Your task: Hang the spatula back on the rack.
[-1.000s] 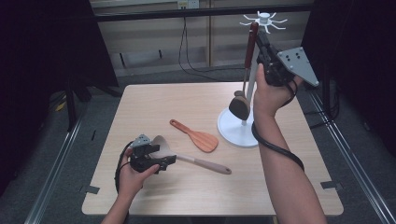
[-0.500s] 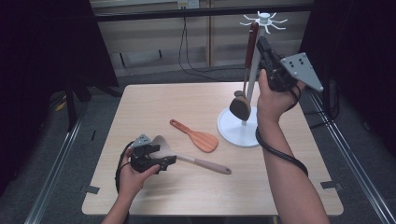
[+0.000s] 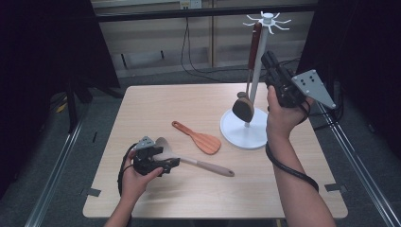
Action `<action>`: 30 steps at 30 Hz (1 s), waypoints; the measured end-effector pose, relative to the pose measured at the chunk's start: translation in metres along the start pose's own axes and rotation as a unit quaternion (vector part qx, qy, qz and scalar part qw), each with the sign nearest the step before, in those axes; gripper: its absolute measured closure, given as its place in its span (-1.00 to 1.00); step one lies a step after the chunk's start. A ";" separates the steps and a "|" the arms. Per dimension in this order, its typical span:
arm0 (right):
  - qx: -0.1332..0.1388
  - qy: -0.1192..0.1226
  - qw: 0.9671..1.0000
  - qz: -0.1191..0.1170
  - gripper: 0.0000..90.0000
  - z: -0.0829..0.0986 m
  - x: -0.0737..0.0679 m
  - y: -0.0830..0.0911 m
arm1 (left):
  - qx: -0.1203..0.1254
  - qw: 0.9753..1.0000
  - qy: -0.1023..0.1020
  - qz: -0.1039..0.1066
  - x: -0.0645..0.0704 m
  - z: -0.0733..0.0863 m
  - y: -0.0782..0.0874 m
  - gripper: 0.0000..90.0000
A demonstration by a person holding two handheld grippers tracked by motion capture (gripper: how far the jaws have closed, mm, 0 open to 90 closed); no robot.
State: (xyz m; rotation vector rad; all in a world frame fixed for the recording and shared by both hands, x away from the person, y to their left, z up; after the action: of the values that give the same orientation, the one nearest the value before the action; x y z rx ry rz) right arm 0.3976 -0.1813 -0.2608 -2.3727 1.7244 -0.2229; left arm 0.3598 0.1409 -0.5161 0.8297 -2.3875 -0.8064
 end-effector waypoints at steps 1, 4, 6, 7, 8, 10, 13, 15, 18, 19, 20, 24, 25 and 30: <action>-0.001 0.002 1.000 -0.004 0.81 0.002 0.000 0.002 | -0.001 1.000 0.000 0.000 0.000 0.000 0.000 -0.83; -0.005 -0.001 1.000 -0.015 0.75 0.007 -0.002 0.007 | -0.003 1.000 -0.002 0.002 0.000 0.000 0.000 -0.83; -0.007 -0.002 1.000 -0.018 0.71 0.010 -0.003 0.011 | -0.002 1.000 -0.004 0.001 0.001 0.000 0.000 -0.83; -0.010 0.001 1.000 -0.023 0.70 0.013 -0.003 0.013 | -0.002 1.000 -0.004 0.002 0.001 0.000 0.000 -0.83; -0.013 0.000 1.000 -0.025 0.67 0.015 -0.004 0.015 | -0.002 1.000 -0.004 0.002 0.001 0.000 0.000 -0.83; -0.019 0.003 0.999 -0.026 0.59 0.019 -0.003 0.017 | -0.002 1.000 -0.003 0.001 0.001 0.000 0.000 -0.83; -0.028 0.002 0.999 -0.029 0.51 0.026 -0.003 0.020 | -0.002 1.000 -0.004 0.000 0.001 0.000 0.000 -0.83; -0.033 0.002 0.999 -0.030 0.45 0.030 -0.003 0.023 | -0.003 1.000 -0.004 -0.002 0.001 0.000 0.000 -0.83; -0.042 -0.004 0.998 -0.039 0.39 0.037 -0.005 0.025 | 0.000 1.000 -0.003 0.001 0.002 0.000 0.000 -0.83; -0.045 -0.001 0.998 -0.043 0.37 0.040 -0.006 0.026 | 0.000 1.000 -0.003 0.000 0.002 0.000 0.000 -0.83; -0.048 0.000 0.998 -0.045 0.35 0.042 -0.007 0.027 | 0.000 1.000 -0.003 0.000 0.002 -0.001 0.000 -0.83; -0.061 0.010 0.997 -0.047 0.22 0.051 -0.009 0.031 | -0.004 1.000 -0.005 0.000 0.002 0.001 0.000 -0.83; -0.064 0.008 0.997 -0.048 0.18 0.053 -0.009 0.032 | -0.005 1.000 -0.006 0.001 0.002 0.001 -0.001 -0.83; -0.078 0.005 0.995 -0.056 0.03 0.062 -0.011 0.036 | -0.003 1.000 -0.003 0.001 0.004 0.001 -0.002 -0.83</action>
State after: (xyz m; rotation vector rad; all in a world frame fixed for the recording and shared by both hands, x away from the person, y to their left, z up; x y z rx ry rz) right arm 0.3754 -0.1774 -0.3296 -2.5867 1.6727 -0.1214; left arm 0.3574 0.1370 -0.5171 0.8239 -2.3902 -0.8167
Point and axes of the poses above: each handheld gripper's, and its own axes: y roughly backward along the jaws, z roughly out of its underside, x roughly to its right, the point moved 8 cm from there along -y, roughly forward along the jaws, and after that the axes turned 8 degrees about -x, right-handed, at the moved point
